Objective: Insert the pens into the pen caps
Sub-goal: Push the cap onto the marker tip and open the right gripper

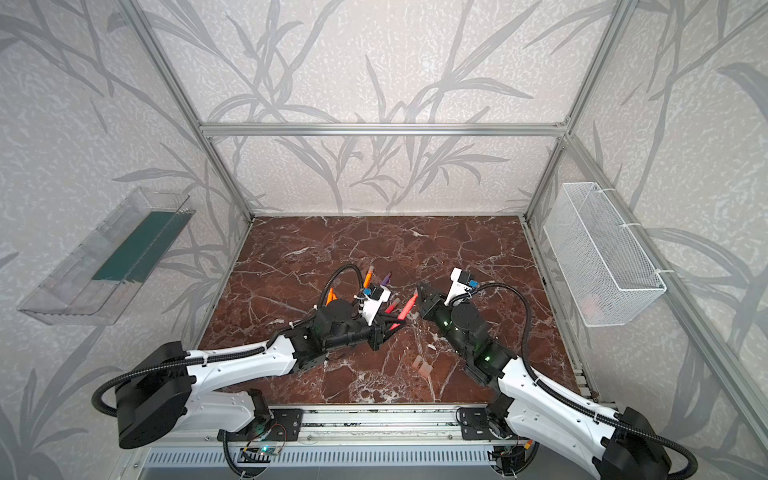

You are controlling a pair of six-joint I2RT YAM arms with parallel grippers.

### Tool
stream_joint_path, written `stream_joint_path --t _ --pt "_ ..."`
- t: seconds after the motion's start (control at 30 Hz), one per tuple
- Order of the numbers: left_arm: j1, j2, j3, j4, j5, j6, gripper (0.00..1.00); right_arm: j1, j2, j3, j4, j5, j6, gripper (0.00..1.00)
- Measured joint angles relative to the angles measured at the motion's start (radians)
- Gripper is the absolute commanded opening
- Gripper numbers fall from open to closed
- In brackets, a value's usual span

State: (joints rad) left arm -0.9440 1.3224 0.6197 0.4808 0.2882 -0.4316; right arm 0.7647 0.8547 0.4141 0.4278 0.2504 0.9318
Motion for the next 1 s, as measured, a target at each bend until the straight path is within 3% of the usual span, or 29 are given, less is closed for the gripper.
stream_joint_path --t 0.33,0.8,1.0 --pt "0.01 0.015 0.034 0.005 0.024 -0.051 0.0 0.014 -0.004 -0.036 0.097 0.021 0.003 0.0" --pt "0.077 0.007 0.03 0.07 0.195 -0.146 0.0 0.021 -0.018 -0.066 0.199 0.001 0.014 0.0" --pt "0.09 0.009 0.03 0.073 0.232 -0.167 0.0 0.023 0.022 -0.053 0.225 -0.001 0.006 0.05"
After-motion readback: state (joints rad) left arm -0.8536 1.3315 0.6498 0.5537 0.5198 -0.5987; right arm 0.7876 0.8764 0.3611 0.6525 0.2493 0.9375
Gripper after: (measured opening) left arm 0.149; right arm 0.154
